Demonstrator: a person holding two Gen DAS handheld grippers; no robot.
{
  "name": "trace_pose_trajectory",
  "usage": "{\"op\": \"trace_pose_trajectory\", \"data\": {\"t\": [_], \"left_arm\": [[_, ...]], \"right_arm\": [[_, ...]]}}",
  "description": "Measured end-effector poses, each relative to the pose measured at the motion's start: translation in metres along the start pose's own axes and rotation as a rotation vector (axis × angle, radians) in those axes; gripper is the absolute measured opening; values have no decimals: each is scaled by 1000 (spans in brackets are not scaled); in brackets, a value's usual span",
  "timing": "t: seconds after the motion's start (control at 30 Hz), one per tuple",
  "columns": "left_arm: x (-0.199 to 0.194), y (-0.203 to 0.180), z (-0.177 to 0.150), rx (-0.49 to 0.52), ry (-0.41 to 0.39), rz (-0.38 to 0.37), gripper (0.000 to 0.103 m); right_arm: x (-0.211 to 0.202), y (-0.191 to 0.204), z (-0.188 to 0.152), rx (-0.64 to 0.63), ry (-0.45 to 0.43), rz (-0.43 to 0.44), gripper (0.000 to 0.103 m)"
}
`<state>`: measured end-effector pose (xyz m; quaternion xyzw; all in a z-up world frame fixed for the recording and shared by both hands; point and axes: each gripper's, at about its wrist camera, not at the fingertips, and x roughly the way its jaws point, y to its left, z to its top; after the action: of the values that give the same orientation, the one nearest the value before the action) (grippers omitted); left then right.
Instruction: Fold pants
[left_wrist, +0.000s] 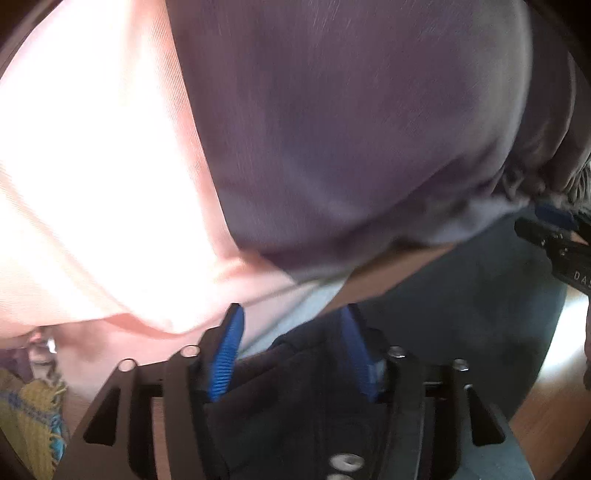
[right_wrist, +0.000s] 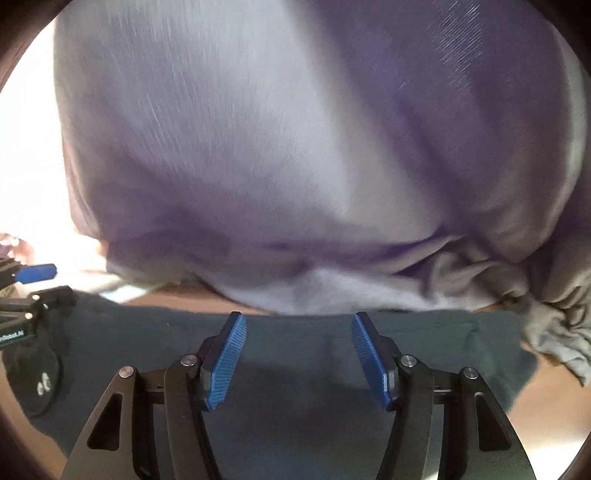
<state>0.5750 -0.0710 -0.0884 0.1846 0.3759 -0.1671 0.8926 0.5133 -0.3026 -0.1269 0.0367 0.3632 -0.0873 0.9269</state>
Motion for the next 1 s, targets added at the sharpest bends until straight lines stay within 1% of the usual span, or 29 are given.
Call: {"op": "trace_pose_trajectory", "data": {"t": [0.07, 0.1, 0.17, 0.23, 0.27, 0.33, 0.4, 0.47, 0.53, 0.7, 0.73, 0.87, 1.0], "left_arm": [[-21, -11, -1, -3, -36, 29, 57], [-28, -16, -2, -9, -46, 16, 57], [-43, -26, -5, -52, -59, -41, 57], [-51, -43, -8, -88, -48, -92, 57], [-53, -49, -8, -90, -58, -104, 57], [-59, -66, -9, -89, -83, -103, 59], [-60, -83, -7, -105, -76, -113, 59], [-58, -93, -6, -145, -67, -161, 59], [-54, -103, -6, -171, -57, -183, 59], [-43, -131, -6, -159, -35, -168, 59], [-34, -138, -6, -152, -23, -168, 59], [-21, -157, -6, -127, 7, -180, 59], [-15, -168, -6, -108, 14, -191, 59]], "right_arm": [[-18, -9, -1, 29, -48, 1, 60], [-25, -14, -2, 45, -64, 0, 60], [-37, -29, -6, 88, -82, -5, 60], [-50, -52, -10, 145, -88, -20, 61], [-56, -62, -12, 166, -96, -24, 61], [-66, -80, -17, 194, -102, -35, 61], [-76, -95, -21, 213, -100, -41, 61], [-77, -106, -27, 229, -95, -37, 61], [-80, -117, -33, 235, -94, -52, 61], [-74, -144, -43, 285, -77, -68, 61], [-71, -149, -45, 299, -71, -71, 61], [-55, -169, -53, 357, -33, -78, 61], [-39, -180, -59, 381, 3, -69, 60]]}}
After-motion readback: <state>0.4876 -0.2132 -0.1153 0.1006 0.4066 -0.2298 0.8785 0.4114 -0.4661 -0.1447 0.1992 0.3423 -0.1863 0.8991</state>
